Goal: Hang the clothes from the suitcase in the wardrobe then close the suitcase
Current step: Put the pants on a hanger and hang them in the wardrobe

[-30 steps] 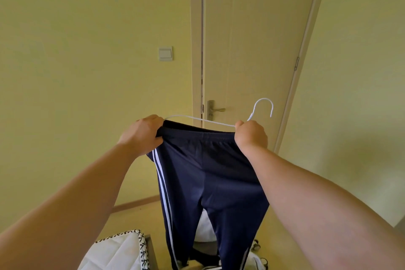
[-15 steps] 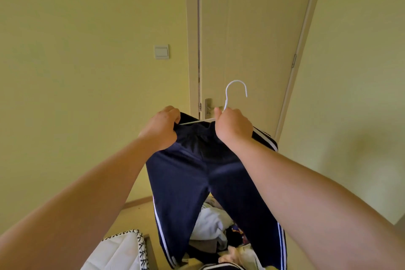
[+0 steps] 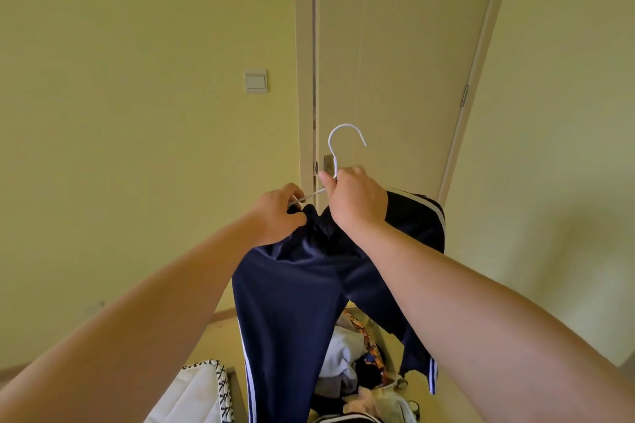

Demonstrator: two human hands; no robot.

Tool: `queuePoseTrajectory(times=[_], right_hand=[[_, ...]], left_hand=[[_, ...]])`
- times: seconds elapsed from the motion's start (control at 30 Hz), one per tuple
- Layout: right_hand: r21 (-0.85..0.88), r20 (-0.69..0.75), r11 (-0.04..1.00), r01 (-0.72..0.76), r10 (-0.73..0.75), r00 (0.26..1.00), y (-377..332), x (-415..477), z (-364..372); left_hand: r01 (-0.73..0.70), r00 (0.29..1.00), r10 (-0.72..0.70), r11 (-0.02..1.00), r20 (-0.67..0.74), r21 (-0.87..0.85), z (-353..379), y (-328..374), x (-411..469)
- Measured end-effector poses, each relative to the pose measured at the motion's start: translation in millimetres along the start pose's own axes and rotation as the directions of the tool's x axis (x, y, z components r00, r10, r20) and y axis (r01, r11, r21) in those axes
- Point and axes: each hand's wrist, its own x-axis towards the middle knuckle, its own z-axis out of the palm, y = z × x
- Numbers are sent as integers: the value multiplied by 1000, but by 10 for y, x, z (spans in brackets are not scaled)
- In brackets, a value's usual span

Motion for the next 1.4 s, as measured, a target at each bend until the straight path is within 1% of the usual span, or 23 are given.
queuePoseTrajectory(times=[0.03,0.13,0.23,0.27,0.33,0.4,0.53,0.6,0.73,0.9,1.0,1.03,1.07,1.1,1.13,1.17,1.2,1.23,1.27,1.3,1.33,1.37,1.4], right_hand=[[-8,11,1000,7,-7,1000,1,13,-4],[-11,89,996,89,-87,992,52,34,-4],[0,233,984,181,-176,956,207,36,29],[3,275,985,174,-169,947,287,48,47],[46,337,996,77,-88,937,453,78,55],[74,378,997,-12,-17,926,560,94,58],[-20,439,998,-54,57,897,535,99,50],[-18,468,998,-56,58,882,488,104,13],[111,518,991,-68,0,855,431,112,41],[89,454,989,-119,66,888,377,94,163],[91,521,983,-161,91,849,301,126,55],[110,506,976,-190,109,856,262,154,0],[125,439,971,-204,131,889,224,178,-17],[152,309,964,-216,162,937,174,156,-48],[167,170,961,-219,190,967,133,115,-59],[153,99,968,-201,187,977,114,53,-46],[88,161,982,-166,150,975,106,-28,-22],[-1,327,993,-114,108,939,102,-119,14],[-69,495,994,-82,106,862,108,-208,33],[-87,562,992,-87,121,818,129,-243,43],[-67,535,992,-103,123,836,156,-237,44],[-45,467,990,-131,137,874,178,-186,39],[-38,418,990,-139,142,897,180,-147,26]], left_hand=[[-12,1000,12,1000,-6,11,16,6,-3],[26,999,-19,972,-31,233,19,-31,74],[39,992,-3,958,-126,284,-30,-138,116],[34,987,12,960,-160,279,-59,-186,116],[17,979,36,967,-203,255,-129,-267,111],[-9,979,54,975,-197,224,-167,-310,127],[-21,980,62,978,-187,209,-116,-286,160],[-24,975,67,980,-213,197,-87,-289,160],[-13,977,52,983,-207,185,-58,-331,155],[-45,981,88,970,-175,240,-98,-283,154],[-43,995,78,892,-59,450,-206,-238,216],[-53,994,96,861,-59,507,-244,-208,223],[-82,983,156,846,-97,526,-265,-177,214],[-129,951,254,846,-179,517,-245,-149,207],[-137,924,293,854,-246,503,-222,-141,179],[-100,915,281,853,-289,513,-189,-137,142],[-35,955,182,850,-232,525,-118,-152,112],[29,994,36,819,-103,572,-27,-183,65],[55,994,-101,778,37,626,41,-243,26],[78,985,-156,784,73,616,79,-309,19],[96,990,-140,819,35,565,113,-377,31],[100,995,-94,856,-37,508,118,-393,66],[87,996,-58,866,-73,493,117,-395,98]])
